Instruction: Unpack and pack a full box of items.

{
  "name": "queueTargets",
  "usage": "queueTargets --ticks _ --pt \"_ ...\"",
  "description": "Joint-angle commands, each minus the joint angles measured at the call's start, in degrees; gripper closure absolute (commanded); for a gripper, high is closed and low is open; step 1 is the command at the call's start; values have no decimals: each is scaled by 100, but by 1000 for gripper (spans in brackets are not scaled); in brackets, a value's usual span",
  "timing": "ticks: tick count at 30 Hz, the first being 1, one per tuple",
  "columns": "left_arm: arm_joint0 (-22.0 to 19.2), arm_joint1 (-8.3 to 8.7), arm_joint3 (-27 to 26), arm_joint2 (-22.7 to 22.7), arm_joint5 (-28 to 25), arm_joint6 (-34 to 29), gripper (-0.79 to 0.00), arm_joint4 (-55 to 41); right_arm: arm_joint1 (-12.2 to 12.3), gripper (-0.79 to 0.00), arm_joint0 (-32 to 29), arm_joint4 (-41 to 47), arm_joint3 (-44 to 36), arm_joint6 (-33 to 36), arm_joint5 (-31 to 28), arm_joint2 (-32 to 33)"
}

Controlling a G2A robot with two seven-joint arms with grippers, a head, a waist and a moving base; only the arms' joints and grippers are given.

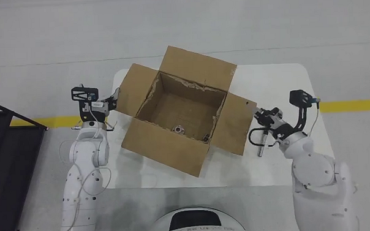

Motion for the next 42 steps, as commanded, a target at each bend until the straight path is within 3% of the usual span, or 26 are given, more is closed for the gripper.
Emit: queueTargets --ticks 1,6,10,14,15,22,28,42 --pt "0 0 0 0 0 0 -785 0 10 -785 142 -630 -112 177 30 -624" --pt "0 0 0 0 0 0 -785 0 -33 -785 1009 -1512 464 737 324 -2092" --pt "-11 18 91 -17 -48 -94 -785 150 -103 -785 1534 -1828 954 866 708 -2817" --pt "-121 122 367 55 -768 -637 -785 1176 -163 -785 1827 -2067 1283 923 1100 -3272" --pt "-127 147 419 51 -1181 -751 -785 1149 -175 -785 1891 -2103 1324 973 1205 -3335" --pt "-50 252 227 -287 -2488 -1037 -785 487 -200 -785 2077 -2098 1529 1177 1396 -3435" --pt "102 390 5 -639 -3964 -1257 -785 -41 -197 -785 2137 -2108 1562 1251 1362 -3443" --pt "511 596 -373 -575 -5635 -1359 -785 -242 -162 -785 2232 -2069 1597 1500 1188 -3294"
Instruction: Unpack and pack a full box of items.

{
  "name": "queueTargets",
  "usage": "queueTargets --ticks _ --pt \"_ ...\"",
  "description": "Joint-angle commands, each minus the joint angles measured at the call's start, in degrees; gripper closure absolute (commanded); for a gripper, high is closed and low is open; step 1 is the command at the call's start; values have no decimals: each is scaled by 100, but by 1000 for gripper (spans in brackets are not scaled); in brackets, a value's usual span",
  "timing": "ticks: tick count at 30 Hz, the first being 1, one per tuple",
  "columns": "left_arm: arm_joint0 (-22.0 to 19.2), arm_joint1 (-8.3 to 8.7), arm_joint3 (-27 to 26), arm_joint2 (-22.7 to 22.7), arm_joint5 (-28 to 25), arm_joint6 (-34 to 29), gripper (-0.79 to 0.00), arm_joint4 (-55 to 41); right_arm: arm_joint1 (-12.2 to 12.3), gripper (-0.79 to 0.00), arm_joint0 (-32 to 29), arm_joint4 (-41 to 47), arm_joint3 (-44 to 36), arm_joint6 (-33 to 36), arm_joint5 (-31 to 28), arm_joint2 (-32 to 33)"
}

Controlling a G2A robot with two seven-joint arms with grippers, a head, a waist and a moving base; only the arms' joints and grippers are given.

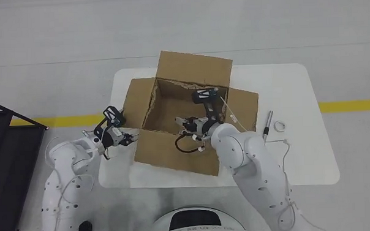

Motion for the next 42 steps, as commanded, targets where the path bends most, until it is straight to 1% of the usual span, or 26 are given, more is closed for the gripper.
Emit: queueTargets --ticks 1,6,8,11,17,20,22,37,38,40,42 --pt "47 28 -27 -28 -113 15 -785 18 3 -785 16 15 13 24 -28 10" --pt "60 64 14 -169 205 83 -785 -228 13 -785 37 42 48 39 -89 36" --pt "82 86 14 -330 221 124 -785 -512 18 -785 47 47 81 45 -119 49" --pt "206 101 -42 -616 543 75 -785 -1037 24 -785 78 59 152 73 -154 68" --pt "750 119 -698 -1140 881 -212 -785 -2662 15 -785 294 112 438 180 -176 47" --pt "889 126 -949 -1405 1364 -332 -785 -3215 -4 -785 499 180 670 278 -112 29" --pt "845 125 -967 -1451 1744 -409 -785 -3301 -5 -785 518 176 696 293 -99 30" --pt "845 125 -967 -1451 1744 -409 -785 -3301 -6 -785 523 184 719 297 -145 4" --pt "845 125 -967 -1451 1744 -409 -785 -3301 -15 -785 614 191 852 332 -205 -63" --pt "845 125 -967 -1451 1744 -409 -785 -3301 -69 -785 942 166 1176 501 6 -243" --pt "845 125 -967 -1451 1744 -409 -785 -3301 -107 -785 1133 154 1387 722 183 -381"
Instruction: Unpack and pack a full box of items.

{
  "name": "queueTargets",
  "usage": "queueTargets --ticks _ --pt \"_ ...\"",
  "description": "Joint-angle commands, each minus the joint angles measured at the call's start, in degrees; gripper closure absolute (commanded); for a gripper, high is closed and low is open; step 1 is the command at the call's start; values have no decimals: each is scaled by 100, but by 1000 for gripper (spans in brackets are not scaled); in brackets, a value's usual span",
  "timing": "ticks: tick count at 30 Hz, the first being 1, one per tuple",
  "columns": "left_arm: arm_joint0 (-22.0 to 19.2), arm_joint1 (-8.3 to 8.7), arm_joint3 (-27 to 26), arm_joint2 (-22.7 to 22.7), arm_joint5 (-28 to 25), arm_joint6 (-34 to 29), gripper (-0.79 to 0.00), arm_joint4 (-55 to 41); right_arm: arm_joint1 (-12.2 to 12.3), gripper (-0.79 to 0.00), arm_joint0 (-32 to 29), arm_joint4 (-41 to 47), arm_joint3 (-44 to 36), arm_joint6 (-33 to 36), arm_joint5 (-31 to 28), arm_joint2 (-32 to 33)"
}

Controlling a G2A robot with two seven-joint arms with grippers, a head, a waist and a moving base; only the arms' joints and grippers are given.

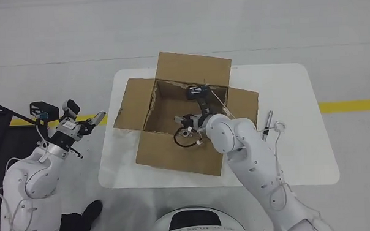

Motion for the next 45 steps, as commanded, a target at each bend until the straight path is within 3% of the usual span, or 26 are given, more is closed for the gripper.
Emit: queueTargets --ticks 1,8,11,20,26,34,37,39,45 --pt "0 0 0 0 3 0 -785 -1 -37 -785 197 -67 208 232 258 -150" --pt "-23 0 5 52 18 1 -785 -35 -190 -785 623 -263 805 741 1004 -661" --pt "-230 15 85 232 59 -47 -785 -62 -237 -785 744 -431 978 974 1152 -855" --pt "-777 60 407 597 308 -503 -785 -609 -395 -785 993 -93 1630 922 1205 -605" --pt "-777 60 407 597 308 -503 -785 -609 -482 -785 1009 -67 2150 771 1358 -173" --pt "-777 60 407 597 308 -503 -785 -609 -817 -782 1684 26 3132 1279 849 -473" --pt "-777 60 407 597 308 -503 -785 -609 -968 -376 1979 71 3665 1388 739 -630" --pt "-777 60 407 597 308 -503 -785 -609 -1075 -311 2169 128 4049 1495 632 -756" --pt "-777 60 407 597 308 -503 -785 -609 -1405 -286 2632 329 5010 1704 423 -1103"
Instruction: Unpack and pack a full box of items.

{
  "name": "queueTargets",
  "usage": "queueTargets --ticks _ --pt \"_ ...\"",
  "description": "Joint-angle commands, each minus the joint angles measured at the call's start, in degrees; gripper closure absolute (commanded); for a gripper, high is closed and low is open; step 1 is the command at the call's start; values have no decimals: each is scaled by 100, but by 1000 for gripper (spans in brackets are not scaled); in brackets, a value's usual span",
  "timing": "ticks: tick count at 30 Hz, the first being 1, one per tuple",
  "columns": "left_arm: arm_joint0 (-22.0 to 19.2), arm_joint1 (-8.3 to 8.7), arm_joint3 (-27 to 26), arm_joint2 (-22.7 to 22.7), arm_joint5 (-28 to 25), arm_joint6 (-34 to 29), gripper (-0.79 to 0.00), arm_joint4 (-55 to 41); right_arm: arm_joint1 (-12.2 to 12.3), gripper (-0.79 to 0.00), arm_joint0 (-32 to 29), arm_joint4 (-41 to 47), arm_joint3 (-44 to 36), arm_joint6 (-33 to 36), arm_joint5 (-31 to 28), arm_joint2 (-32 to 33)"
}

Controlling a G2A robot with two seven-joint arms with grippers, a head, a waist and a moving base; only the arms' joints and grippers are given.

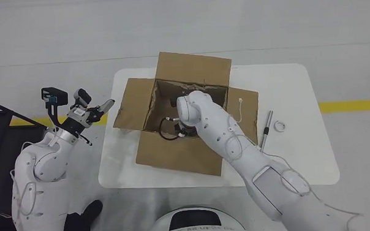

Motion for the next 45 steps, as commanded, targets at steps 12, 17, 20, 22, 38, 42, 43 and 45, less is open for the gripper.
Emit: queueTargets --ticks 12,17,20,22,38,42,43,45 --pt "0 0 0 0 0 0 -785 0 -515 -77 740 292 1709 -148 148 -269" --pt "0 0 0 0 0 0 -785 0 -593 0 892 303 1943 -520 519 -202" --pt "0 0 0 0 0 0 -785 0 -572 0 901 321 1851 -672 671 -86" --pt "0 0 0 0 0 0 -785 0 -521 0 841 288 1654 -783 782 15" --pt "0 0 0 0 0 0 -785 0 -41 0 -214 -558 -171 -946 945 736" --pt "0 0 0 0 0 0 -785 0 28 0 -631 -842 -1081 -1226 1019 786" --pt "0 0 0 0 0 0 -785 0 67 0 -832 -952 -1399 -1385 1043 841" --pt "0 0 0 0 0 0 -785 0 148 0 -1301 -1195 -2150 -1734 1196 994"
